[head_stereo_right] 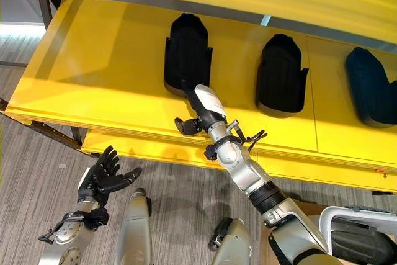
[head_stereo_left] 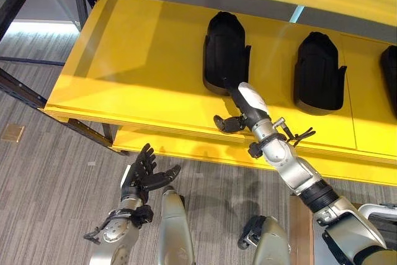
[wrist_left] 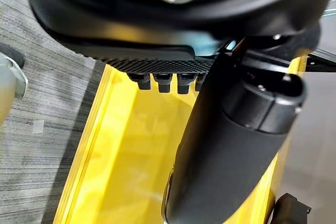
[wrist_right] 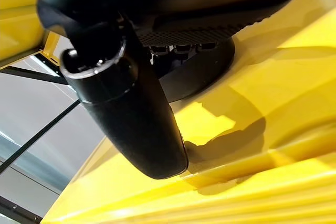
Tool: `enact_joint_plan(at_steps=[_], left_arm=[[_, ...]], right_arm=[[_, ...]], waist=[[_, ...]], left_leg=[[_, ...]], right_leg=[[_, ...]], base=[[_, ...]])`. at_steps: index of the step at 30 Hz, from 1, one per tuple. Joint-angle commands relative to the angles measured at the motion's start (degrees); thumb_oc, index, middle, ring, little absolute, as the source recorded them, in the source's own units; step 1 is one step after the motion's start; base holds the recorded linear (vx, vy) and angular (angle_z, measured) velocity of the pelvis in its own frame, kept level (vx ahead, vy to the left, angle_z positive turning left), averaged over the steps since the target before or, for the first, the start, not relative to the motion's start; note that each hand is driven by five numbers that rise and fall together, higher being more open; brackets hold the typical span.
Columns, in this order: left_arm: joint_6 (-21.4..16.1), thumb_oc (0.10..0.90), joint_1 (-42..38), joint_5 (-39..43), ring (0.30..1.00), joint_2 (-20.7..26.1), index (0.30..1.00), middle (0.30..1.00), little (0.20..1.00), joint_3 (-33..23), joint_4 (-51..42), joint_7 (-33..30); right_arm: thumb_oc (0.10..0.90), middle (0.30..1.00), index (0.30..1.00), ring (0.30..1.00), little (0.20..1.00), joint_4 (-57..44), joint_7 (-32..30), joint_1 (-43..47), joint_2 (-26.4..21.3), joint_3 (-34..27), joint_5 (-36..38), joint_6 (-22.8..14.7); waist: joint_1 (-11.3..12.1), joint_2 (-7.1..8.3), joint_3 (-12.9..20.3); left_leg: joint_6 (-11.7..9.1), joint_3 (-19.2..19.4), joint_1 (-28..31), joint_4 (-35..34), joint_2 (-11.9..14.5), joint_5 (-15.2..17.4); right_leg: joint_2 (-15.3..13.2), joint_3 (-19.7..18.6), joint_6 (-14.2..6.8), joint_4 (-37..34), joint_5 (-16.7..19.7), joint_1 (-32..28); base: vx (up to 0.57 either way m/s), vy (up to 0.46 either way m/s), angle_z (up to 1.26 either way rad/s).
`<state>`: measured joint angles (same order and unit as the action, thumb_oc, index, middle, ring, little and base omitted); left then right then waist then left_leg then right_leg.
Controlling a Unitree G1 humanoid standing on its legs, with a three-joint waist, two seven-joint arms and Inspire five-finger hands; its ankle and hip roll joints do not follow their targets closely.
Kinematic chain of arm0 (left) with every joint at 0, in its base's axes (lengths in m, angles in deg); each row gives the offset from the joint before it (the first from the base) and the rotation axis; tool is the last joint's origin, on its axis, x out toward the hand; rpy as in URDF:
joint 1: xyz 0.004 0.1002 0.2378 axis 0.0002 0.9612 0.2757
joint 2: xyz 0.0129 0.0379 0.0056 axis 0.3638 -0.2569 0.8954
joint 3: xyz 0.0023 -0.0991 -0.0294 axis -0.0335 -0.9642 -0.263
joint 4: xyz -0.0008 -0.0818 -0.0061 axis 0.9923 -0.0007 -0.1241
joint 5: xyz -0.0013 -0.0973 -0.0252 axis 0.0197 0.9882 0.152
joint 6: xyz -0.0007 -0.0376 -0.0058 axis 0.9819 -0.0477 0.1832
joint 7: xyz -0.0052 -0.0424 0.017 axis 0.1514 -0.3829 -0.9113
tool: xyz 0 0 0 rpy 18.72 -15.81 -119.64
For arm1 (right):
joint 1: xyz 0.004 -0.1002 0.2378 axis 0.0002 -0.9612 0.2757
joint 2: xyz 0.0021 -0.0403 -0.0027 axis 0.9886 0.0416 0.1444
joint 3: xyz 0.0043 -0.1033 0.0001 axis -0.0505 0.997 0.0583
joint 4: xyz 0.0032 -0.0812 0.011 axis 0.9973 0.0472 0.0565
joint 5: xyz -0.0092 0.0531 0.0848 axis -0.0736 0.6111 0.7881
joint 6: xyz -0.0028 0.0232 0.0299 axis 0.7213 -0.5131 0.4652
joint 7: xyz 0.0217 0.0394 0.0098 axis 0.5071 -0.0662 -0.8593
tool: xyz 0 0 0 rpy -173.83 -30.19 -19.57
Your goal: Move parts from the plastic box to the shelf.
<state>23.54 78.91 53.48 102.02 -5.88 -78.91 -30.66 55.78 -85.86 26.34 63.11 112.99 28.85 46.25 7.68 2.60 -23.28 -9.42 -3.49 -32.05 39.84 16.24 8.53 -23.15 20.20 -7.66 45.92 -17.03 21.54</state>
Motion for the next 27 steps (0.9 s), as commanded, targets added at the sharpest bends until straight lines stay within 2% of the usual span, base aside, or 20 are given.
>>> enact_joint_plan(at_steps=[1,27], left_arm=[[-3.58,0.900,-0.36,-1.54,1.000,1.17,1.000,1.000,1.000,-1.64,-5.64,0.02],[-3.49,0.900,-0.02,-2.39,1.000,0.55,1.000,1.000,1.000,-2.96,-5.63,-0.44]], right_arm=[[0.900,1.000,1.000,1.000,1.000,-7.45,-0.89,0.93,-0.17,-4.24,1.46,-4.44],[0.900,1.000,1.000,1.000,1.000,-12.20,-0.08,-1.78,-2.97,-5.62,-0.40,-4.84]], waist=[[-0.40,-0.52,1.91],[-0.91,0.09,1.52]], left_leg=[[2.64,2.71,0.96,-0.04,1.91,0.56],[2.44,2.54,0.99,0.27,2.36,0.41]], right_leg=[[1.64,-0.82,2.49,-0.85,1.77,-1.06],[1.83,-1.22,2.72,-0.31,1.63,-0.57]], base=[[0.00,0.000,0.00],[0.00,0.000,0.00]])
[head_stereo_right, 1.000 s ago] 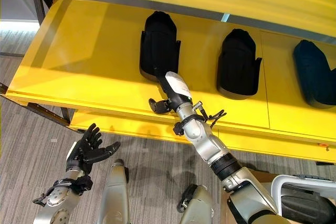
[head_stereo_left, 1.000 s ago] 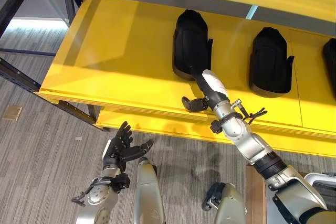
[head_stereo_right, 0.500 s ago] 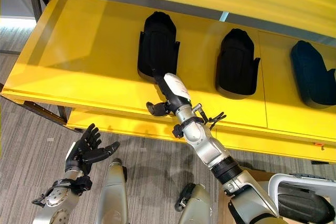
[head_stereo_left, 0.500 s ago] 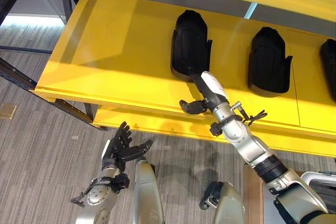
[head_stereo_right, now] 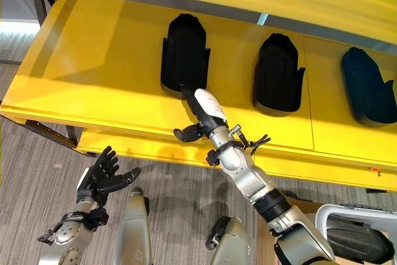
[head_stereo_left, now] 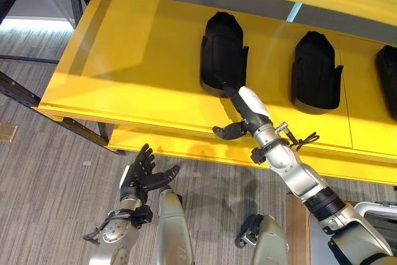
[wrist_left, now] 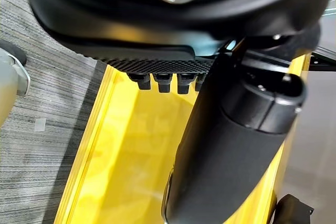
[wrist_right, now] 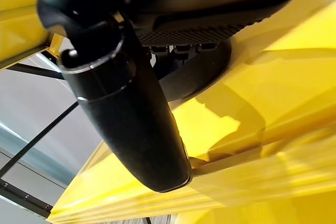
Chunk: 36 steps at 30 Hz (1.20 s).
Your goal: Move parts from the plastic box to the shelf.
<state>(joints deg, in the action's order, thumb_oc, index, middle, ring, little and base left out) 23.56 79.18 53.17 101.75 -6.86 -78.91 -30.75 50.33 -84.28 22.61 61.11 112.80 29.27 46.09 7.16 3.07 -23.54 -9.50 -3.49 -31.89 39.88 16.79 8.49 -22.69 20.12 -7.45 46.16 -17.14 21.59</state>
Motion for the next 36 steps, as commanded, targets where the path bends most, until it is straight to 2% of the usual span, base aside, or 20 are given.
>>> enact_joint_plan(at_steps=[1,36], left_arm=[[-3.51,0.900,-0.28,-2.11,1.000,0.78,1.000,1.000,1.000,-2.02,-5.61,-0.36],[-3.51,0.900,0.75,-2.31,1.000,-0.02,1.000,1.000,1.000,-3.47,-5.93,-1.01]], right_arm=[[0.900,1.000,1.000,1.000,1.000,-6.92,-1.60,1.92,-1.10,-5.43,-0.99,-4.65],[0.900,1.000,1.000,1.000,1.000,-11.84,0.76,0.94,-1.98,-4.79,1.75,-6.08]], waist=[[-0.43,-0.34,1.84],[-0.66,-0.18,1.92]], left_leg=[[2.49,2.54,0.85,0.17,1.83,0.45],[2.13,2.53,0.49,-0.04,2.37,-0.03]], right_leg=[[1.37,-1.10,2.53,-0.49,1.70,-0.58],[1.82,-1.15,2.68,0.22,1.11,-0.09]], base=[[0.00,0.000,0.00],[0.00,0.000,0.00]])
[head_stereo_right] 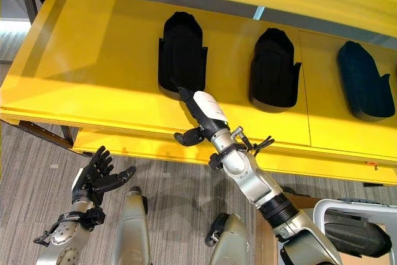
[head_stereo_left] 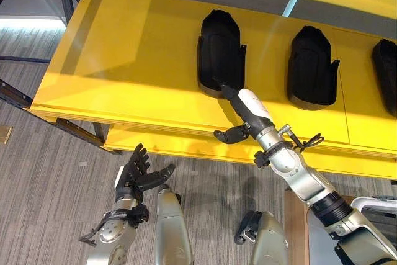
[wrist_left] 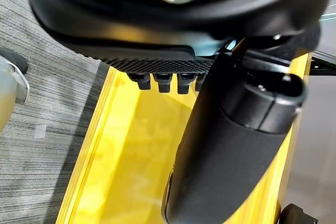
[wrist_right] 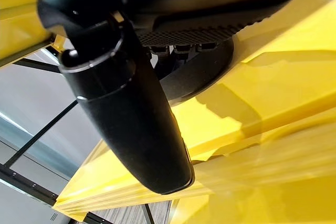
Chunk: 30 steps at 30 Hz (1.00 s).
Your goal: Move parts from the plastic box to the shelf.
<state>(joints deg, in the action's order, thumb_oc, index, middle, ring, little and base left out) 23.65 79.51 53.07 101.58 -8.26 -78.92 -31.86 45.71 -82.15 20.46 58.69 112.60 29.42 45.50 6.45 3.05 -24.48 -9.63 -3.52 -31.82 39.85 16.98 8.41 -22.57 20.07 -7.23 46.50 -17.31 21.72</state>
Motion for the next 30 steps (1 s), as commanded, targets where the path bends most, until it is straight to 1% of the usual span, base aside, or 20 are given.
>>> enact_joint_plan(at_steps=[1,7,10,15,17,30], left_arm=[[-3.63,0.900,0.46,-2.19,1.000,0.09,1.000,1.000,1.000,-2.10,-5.97,0.06],[-3.57,0.900,0.43,-2.19,1.000,-0.09,1.000,1.000,1.000,-2.03,-5.80,-0.15],[-3.57,0.900,0.38,-2.05,1.000,-0.19,1.000,1.000,1.000,-2.04,-5.79,-0.15],[-3.56,0.900,0.24,-2.17,1.000,-0.06,1.000,1.000,1.000,-1.91,-5.67,-0.16],[-3.59,0.900,0.23,-2.06,1.000,-0.08,1.000,1.000,1.000,-1.46,-5.70,-0.20],[-3.91,0.900,0.21,-1.93,1.000,0.12,1.000,1.000,1.000,-0.51,-5.84,-0.12]], right_arm=[[0.900,1.000,1.000,1.000,1.000,-7.28,-1.40,3.15,0.52,-4.55,1.65,-5.51],[0.900,1.000,1.000,1.000,1.000,-7.96,-1.81,3.58,0.37,-4.75,1.36,-5.52],[0.900,1.000,1.000,1.000,1.000,-9.21,-2.63,3.47,0.20,-5.92,1.27,-5.66],[0.900,1.000,1.000,1.000,1.000,-11.82,-4.15,3.82,-0.27,-7.78,1.18,-6.40],[0.900,1.000,1.000,1.000,1.000,-14.73,-6.21,5.15,-0.55,-9.57,1.35,-7.32],[0.900,1.000,1.000,1.000,1.000,-19.65,-8.97,5.61,-0.90,-12.73,2.08,-9.03]], waist=[[0.06,-0.17,2.88],[0.03,-0.10,3.04],[-0.20,-0.06,3.21],[-0.48,-0.13,3.50],[-0.69,-0.18,3.86],[-1.36,-0.42,5.30]], left_leg=[[2.25,2.56,0.37,0.03,2.22,0.04],[2.22,2.53,0.31,0.08,2.29,0.06],[2.22,2.58,0.35,0.11,2.34,0.10],[2.19,2.52,0.07,0.49,2.32,0.22],[2.22,2.50,0.16,0.43,2.44,0.22],[2.24,2.82,0.94,-0.76,2.49,-0.30]], right_leg=[[1.74,-1.13,2.46,-0.10,1.29,-0.17],[1.85,-1.14,2.50,-0.05,1.26,-0.03],[1.88,-1.19,2.49,-0.07,1.31,0.02],[1.97,-1.37,2.50,0.21,1.18,0.35],[2.17,-1.63,2.51,0.19,1.18,0.44],[2.66,-1.69,2.35,-0.76,1.73,-0.06]], base=[[0.00,0.000,0.00],[0.00,0.000,0.00],[0.00,0.000,0.00],[0.00,0.000,0.00],[0.00,-0.001,-0.02],[0.00,-0.002,-0.02]])
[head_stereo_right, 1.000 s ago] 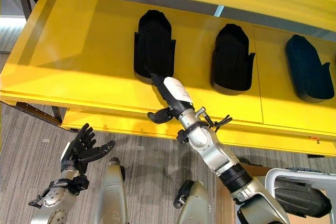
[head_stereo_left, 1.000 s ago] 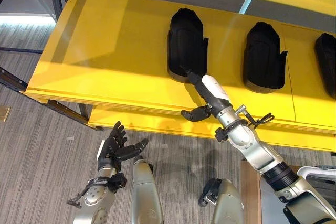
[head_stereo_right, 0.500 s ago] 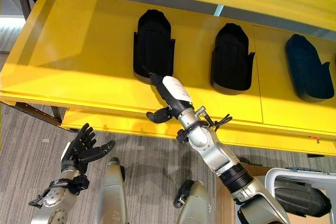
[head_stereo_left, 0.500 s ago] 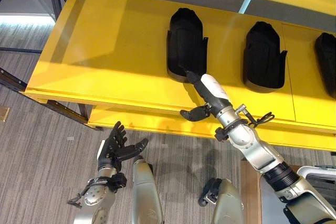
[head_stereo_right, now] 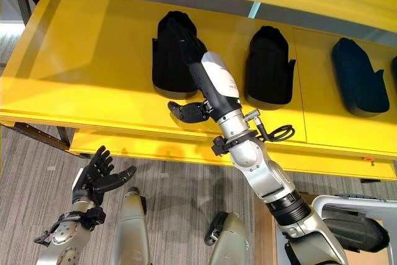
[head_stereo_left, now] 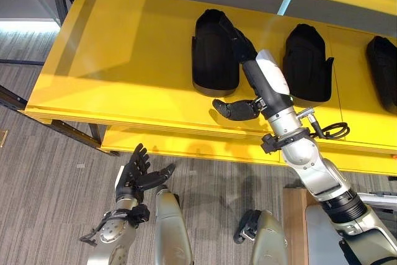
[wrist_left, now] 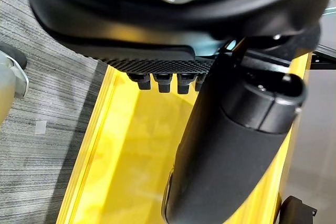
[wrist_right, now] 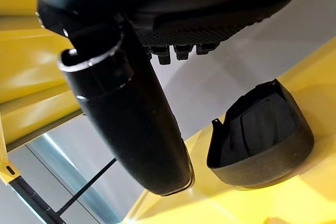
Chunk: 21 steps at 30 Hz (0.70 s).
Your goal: Move parts from the plastic box to the shelf.
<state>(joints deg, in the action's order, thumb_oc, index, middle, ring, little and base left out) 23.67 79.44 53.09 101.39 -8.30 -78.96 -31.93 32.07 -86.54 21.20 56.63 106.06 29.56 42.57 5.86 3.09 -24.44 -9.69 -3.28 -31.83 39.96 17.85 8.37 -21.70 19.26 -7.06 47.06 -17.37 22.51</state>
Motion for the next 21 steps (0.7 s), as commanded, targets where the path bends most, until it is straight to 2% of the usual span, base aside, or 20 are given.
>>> enact_joint_plan(at_steps=[1,6,12,13,14,18,20,21], left_arm=[[-3.90,0.900,0.29,-2.02,1.000,0.24,1.000,1.000,1.000,-0.38,-5.66,-0.11],[-3.91,0.900,0.50,-2.11,1.000,-0.21,1.000,1.000,1.000,-0.21,-5.62,0.00],[-4.08,0.900,1.09,-2.78,1.000,-0.82,1.000,1.000,1.000,-0.53,-5.23,0.71],[-4.45,0.900,1.53,-2.73,1.000,-1.32,1.000,1.000,1.000,-0.77,-4.83,1.09],[-4.46,0.900,1.57,-2.73,1.000,-1.31,1.000,1.000,1.000,-0.74,-4.83,1.10],[-4.77,0.900,2.50,-3.01,1.000,-1.86,1.000,1.000,1.000,-1.57,-4.29,2.65],[-4.78,0.900,2.82,-3.29,1.000,-2.23,1.000,1.000,1.000,-1.75,-4.19,3.06],[-4.73,0.900,3.56,-3.82,1.000,-3.02,1.000,1.000,1.000,-2.42,-3.75,4.08]], right_arm=[[0.900,1.000,1.000,1.000,1.000,-7.10,-4.93,4.30,1.16,-6.77,2.13,-6.57],[0.900,1.000,1.000,1.000,1.000,-8.60,-4.66,2.04,1.28,-7.62,3.51,-7.37],[0.900,1.000,1.000,1.000,1.000,-10.14,-3.27,-5.37,0.90,-10.56,8.27,-9.27],[0.900,1.000,1.000,1.000,1.000,-9.63,-2.30,-8.98,1.05,-11.50,11.17,-10.13],[0.900,1.000,1.000,1.000,1.000,-9.67,-2.27,-9.06,1.04,-11.53,11.20,-10.13],[0.900,1.000,1.000,1.000,1.000,-7.75,1.02,-15.98,-0.37,-13.00,14.46,-10.22],[0.900,1.000,1.000,1.000,1.000,-7.86,2.05,-17.91,-0.42,-13.49,15.42,-10.46],[0.900,1.000,1.000,1.000,1.000,-6.50,3.88,-22.95,-0.32,-15.61,18.47,-10.66]], waist=[[-0.95,-0.43,5.62],[-1.52,-0.47,6.23],[-2.91,-0.28,7.97],[-3.56,-0.47,8.70],[-3.50,-0.46,8.65],[-5.02,-0.83,10.76],[-5.36,-0.89,11.30],[-6.02,-1.10,12.71]], left_leg=[[2.26,2.69,1.16,-1.33,1.66,-0.43],[2.22,3.02,2.02,-2.25,2.01,-0.85],[2.29,4.43,6.75,-9.43,2.97,-3.77],[2.57,5.76,9.76,-14.16,3.09,-5.76],[2.57,5.87,10.04,-14.44,3.08,-5.88],[2.88,9.01,17.23,-26.32,2.30,-10.29],[2.79,9.60,18.87,-28.68,1.79,-11.14],[2.45,10.97,21.98,-33.57,1.16,-13.14]], right_leg=[[1.94,-0.91,2.16,-1.59,1.91,-0.95],[2.26,-0.91,2.06,-2.50,2.24,-1.54],[4.48,-0.70,1.42,-9.45,5.10,-5.14],[5.41,-0.77,0.99,-13.70,6.73,-7.09],[5.44,-0.79,0.99,-13.90,6.83,-7.27],[6.22,-1.33,-0.52,-23.16,10.34,-11.70],[6.28,-1.33,-0.72,-24.88,11.06,-12.64],[6.84,-1.42,-1.12,-29.48,12.54,-14.96]], base=[[0.00,0.000,0.00],[0.00,0.000,0.00],[0.04,-0.021,-0.07],[0.05,0.007,-0.17],[0.06,0.024,-0.14],[0.07,0.058,-0.20],[0.08,0.056,-0.15],[0.09,0.044,-0.17]])
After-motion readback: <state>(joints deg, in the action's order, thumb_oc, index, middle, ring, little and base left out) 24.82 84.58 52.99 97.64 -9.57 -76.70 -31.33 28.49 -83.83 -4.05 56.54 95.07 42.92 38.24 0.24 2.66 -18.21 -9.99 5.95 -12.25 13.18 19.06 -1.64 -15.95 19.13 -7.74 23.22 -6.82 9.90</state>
